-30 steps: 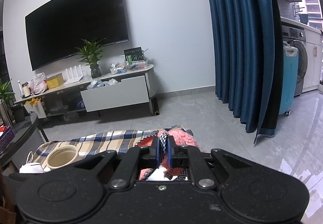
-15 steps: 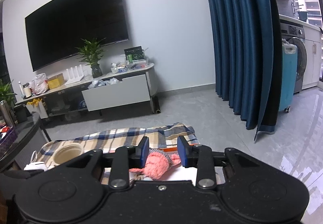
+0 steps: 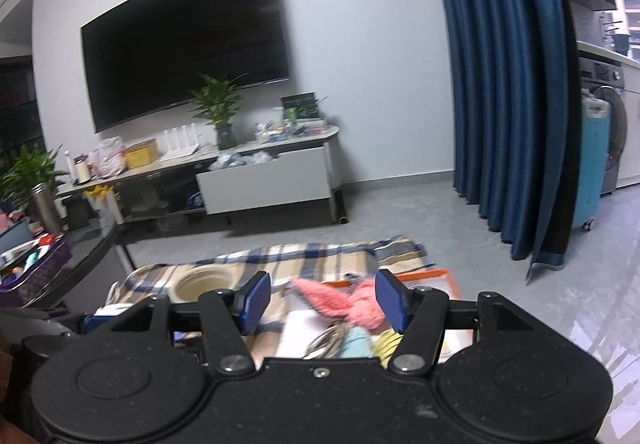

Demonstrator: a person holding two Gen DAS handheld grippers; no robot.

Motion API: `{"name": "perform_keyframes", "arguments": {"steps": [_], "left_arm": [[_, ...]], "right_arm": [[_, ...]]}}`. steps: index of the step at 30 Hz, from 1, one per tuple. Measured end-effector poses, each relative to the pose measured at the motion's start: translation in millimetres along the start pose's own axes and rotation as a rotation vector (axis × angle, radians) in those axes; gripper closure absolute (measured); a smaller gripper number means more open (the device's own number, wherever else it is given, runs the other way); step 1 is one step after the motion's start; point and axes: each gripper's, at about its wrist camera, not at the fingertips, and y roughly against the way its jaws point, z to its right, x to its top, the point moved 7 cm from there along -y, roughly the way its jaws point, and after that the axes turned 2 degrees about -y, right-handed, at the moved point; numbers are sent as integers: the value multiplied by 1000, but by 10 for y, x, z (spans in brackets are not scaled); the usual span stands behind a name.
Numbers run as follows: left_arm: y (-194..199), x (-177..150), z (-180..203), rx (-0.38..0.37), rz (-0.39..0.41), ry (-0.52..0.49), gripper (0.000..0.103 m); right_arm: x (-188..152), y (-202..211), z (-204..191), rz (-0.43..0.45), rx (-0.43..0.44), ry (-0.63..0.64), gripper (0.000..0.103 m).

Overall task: Organize soft objects
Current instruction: 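Open right tool to drop pink item into box while left tool releases cable, then move both open tools back over the sponge and face mask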

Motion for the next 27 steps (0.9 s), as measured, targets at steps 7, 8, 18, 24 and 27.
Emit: {"name": "perform_keyframes", "arguments": {"steps": [7, 8, 18, 24, 27], "left_arm": [[94, -84, -355, 50, 1, 49, 7], [117, -97, -403, 57, 3, 54, 7], [253, -238, -872, 124, 3, 109, 7], [321, -326, -1096, 153, 3, 132, 7], [344, -376, -1207, 162, -2, 147, 7]], "right_arm": [[-90, 7, -441, -25, 68, 47, 32], [-102, 5, -506, -28, 79, 52, 32], [-226, -48, -988, -61, 155, 93, 32], [-326, -84, -1245, -82, 188, 118, 32], [-375, -98, -1359, -94, 203, 128, 32]]}}
